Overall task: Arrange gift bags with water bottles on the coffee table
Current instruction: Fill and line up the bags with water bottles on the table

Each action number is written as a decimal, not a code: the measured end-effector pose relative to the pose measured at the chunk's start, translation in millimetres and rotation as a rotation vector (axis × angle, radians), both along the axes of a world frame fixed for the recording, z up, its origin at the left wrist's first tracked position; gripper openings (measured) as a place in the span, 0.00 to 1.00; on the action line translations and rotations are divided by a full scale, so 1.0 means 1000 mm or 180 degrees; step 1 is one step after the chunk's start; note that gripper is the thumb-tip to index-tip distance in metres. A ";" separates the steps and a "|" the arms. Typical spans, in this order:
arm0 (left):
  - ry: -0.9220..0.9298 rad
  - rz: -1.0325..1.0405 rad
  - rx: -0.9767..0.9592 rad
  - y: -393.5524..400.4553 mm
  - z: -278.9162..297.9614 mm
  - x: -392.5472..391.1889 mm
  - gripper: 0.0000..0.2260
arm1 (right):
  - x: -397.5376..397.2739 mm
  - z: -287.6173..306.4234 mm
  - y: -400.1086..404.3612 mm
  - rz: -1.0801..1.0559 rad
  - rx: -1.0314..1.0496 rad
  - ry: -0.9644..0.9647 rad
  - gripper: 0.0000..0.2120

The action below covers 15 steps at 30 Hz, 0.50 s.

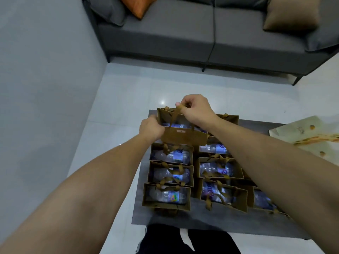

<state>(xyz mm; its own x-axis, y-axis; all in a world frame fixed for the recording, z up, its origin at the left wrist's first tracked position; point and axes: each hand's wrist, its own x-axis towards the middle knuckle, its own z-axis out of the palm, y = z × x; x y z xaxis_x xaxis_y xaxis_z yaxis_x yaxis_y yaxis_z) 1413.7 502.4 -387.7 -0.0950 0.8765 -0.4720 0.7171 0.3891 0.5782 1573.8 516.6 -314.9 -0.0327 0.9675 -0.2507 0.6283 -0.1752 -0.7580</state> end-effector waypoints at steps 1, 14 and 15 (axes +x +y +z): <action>-0.0039 -0.0030 -0.0014 0.001 -0.005 0.000 0.16 | -0.001 -0.005 0.003 -0.0034 -0.0020 -0.0009 0.13; 0.0618 -0.0225 -0.0198 0.010 -0.054 -0.021 0.07 | -0.013 -0.046 0.026 0.0266 -0.0278 -0.0132 0.10; 0.0659 -0.0209 -0.0193 0.010 -0.057 -0.022 0.07 | -0.015 -0.047 0.028 0.0262 -0.0273 -0.0117 0.10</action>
<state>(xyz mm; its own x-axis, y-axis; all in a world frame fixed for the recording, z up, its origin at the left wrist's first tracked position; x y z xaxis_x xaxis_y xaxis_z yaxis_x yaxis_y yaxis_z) 1391.4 512.1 -444.4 -0.1390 0.8546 -0.5004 0.8431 0.3672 0.3929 1558.5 544.2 -362.0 -0.1003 0.9369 -0.3350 0.6703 -0.1852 -0.7186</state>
